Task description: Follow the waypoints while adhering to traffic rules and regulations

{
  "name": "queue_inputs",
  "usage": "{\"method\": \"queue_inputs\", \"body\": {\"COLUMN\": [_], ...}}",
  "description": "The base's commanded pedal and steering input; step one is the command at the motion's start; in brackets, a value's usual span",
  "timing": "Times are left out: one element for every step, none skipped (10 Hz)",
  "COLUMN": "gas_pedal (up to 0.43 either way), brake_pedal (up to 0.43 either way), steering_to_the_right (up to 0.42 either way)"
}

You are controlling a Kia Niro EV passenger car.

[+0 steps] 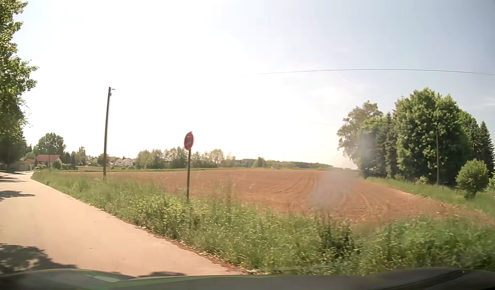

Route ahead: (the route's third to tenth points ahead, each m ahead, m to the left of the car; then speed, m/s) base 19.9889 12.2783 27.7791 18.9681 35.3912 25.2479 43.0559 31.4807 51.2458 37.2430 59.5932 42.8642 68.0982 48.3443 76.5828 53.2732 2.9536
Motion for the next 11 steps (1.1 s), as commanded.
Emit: {"method": "queue_inputs", "body": {"gas_pedal": [0.220,0.220,0.220,0.220,0.220,0.220,0.228,0.228,0.228,0.228,0.228], "brake_pedal": [0.000,0.000,0.000,0.000,0.000,0.000,0.000,0.000,0.000,0.000,0.000], "steering_to_the_right": [-0.654,-0.632,-0.607,-0.573,-0.545,-0.505,-0.469,-0.438,-0.397,-0.354,-0.304]}}
